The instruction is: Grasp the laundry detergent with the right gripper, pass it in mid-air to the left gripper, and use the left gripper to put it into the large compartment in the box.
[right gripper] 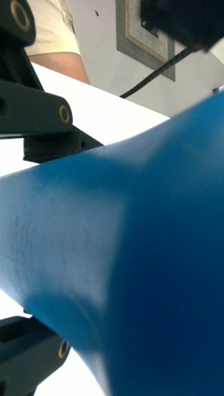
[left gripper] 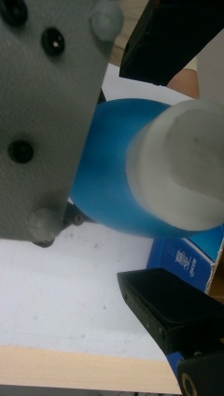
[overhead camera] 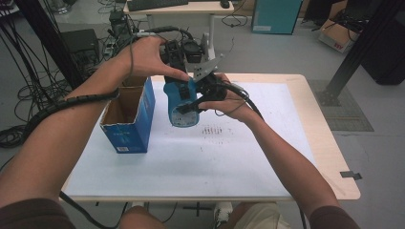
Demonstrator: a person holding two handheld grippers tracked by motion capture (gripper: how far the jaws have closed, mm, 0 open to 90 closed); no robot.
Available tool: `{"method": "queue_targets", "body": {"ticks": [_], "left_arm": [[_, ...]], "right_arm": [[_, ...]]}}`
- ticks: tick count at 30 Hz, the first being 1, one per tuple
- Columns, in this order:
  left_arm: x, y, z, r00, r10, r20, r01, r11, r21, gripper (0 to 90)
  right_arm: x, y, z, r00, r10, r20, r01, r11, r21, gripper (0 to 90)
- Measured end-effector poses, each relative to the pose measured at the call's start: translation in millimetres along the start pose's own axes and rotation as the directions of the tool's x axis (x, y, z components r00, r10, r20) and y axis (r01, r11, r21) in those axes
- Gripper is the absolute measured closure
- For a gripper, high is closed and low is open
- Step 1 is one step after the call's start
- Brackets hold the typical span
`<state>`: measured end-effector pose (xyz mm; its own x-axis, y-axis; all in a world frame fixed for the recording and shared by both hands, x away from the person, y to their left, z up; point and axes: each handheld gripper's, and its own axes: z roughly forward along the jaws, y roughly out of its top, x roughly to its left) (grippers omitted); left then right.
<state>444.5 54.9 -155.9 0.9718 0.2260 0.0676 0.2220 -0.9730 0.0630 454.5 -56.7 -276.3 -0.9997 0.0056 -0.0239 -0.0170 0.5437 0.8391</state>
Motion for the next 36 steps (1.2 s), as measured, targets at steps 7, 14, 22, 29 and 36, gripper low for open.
{"method": "queue_targets", "body": {"ticks": [7, 14, 22, 29, 36], "left_arm": [[-5.7, 1.7, 8.2, 0.9971, -0.076, 0.006, 0.076, 0.9955, -0.055, 4.4], [-6.0, 1.5, 9.3, 0.9968, -0.079, 0.012, 0.079, 0.9954, -0.054, 4.3], [-7.5, 2.3, 7.3, 0.9973, -0.073, 0.011, 0.073, 0.9955, -0.06, 4.4], [-8.7, 3.9, 7.5, 0.9977, -0.067, 0.01, 0.068, 0.9962, -0.054, 4.5], [-9.8, 4.0, 6.1, 0.998, -0.063, 0.007, 0.064, 0.9957, -0.067, 4.4]], "right_arm": [[0.0, -1.0, -0.8, 0.9999, -0.009, -0.005, 0.009, 1.0, -0.004, 44.2], [-4.3, -1.1, 0.0, 0.9979, -0.064, -0.006, 0.064, 0.998, -0.019, 44.1], [-3.4, -0.7, -0.9, 0.9977, -0.067, -0.008, 0.067, 0.997, -0.023, 44.1], [-3.7, -1.3, -2.3, 0.998, -0.063, -0.004, 0.062, 0.998, -0.021, 44.1], [-3.4, -1.1, -3.8, 0.9979, -0.064, -0.001, 0.064, 0.998, -0.024, 44.1]]}}
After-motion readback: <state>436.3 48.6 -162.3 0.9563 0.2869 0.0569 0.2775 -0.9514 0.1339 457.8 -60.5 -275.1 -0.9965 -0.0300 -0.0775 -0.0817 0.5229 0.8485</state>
